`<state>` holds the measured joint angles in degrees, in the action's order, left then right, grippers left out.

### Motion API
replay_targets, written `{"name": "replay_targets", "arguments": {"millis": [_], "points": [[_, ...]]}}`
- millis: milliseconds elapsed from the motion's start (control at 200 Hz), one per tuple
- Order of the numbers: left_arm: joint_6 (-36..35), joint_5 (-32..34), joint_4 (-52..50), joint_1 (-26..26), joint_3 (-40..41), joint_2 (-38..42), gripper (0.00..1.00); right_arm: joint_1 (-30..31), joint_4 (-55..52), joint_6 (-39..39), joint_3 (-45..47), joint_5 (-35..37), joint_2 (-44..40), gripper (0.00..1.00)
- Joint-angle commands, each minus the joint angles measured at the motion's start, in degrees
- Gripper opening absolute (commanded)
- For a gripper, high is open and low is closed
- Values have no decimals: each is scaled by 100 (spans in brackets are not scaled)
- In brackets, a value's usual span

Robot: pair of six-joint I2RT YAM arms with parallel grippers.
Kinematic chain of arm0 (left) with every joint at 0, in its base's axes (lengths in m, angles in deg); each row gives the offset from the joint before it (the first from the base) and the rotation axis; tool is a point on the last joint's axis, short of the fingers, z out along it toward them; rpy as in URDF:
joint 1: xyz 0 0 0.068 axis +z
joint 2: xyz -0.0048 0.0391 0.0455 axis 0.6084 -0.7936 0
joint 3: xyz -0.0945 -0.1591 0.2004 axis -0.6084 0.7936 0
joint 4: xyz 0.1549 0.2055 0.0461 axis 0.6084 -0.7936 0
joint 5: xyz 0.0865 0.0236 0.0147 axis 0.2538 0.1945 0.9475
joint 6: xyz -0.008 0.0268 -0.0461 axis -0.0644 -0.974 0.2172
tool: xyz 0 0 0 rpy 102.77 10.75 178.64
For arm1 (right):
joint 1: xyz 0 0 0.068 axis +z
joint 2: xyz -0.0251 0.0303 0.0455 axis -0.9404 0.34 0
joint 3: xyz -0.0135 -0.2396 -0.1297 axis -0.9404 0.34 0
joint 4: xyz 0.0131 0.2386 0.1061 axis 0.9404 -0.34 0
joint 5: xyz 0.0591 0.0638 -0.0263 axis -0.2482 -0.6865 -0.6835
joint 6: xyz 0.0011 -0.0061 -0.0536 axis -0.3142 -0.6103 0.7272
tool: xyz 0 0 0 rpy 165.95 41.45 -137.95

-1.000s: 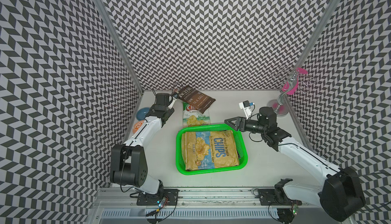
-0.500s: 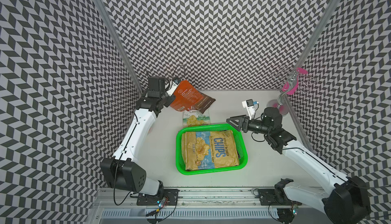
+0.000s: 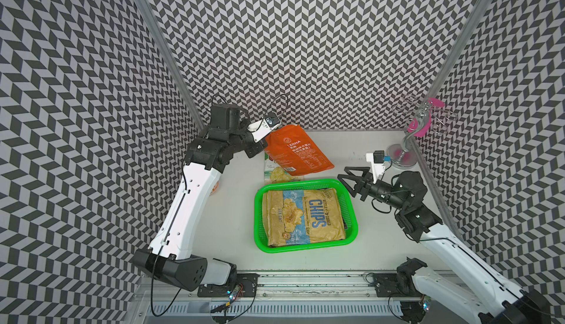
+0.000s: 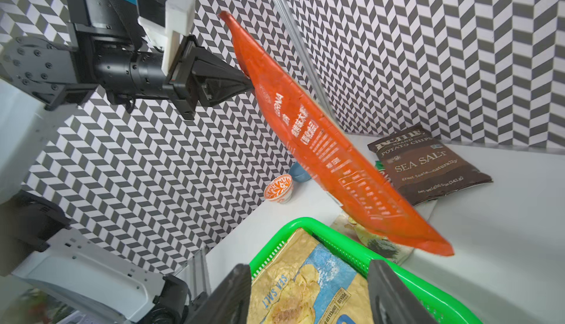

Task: Put the potato chips into the basket
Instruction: Pick up the potato chip from the center of the board.

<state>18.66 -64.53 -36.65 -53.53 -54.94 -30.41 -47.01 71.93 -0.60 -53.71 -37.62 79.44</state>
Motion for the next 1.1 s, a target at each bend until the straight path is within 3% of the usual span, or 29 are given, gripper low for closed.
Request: {"name": "replay_targets", "arguments": {"millis": [0, 626, 1097], "points": [[-120, -765, -220, -98, -387, 155, 0, 0, 670, 419, 112, 191, -376, 67], [-41, -1379, -624, -289, -532, 220, 0, 345, 466, 728, -215, -1187, -21, 63], [9, -1480, -643, -301, -713, 181, 0, 555, 327, 1070, -9, -321, 280, 64]]}}
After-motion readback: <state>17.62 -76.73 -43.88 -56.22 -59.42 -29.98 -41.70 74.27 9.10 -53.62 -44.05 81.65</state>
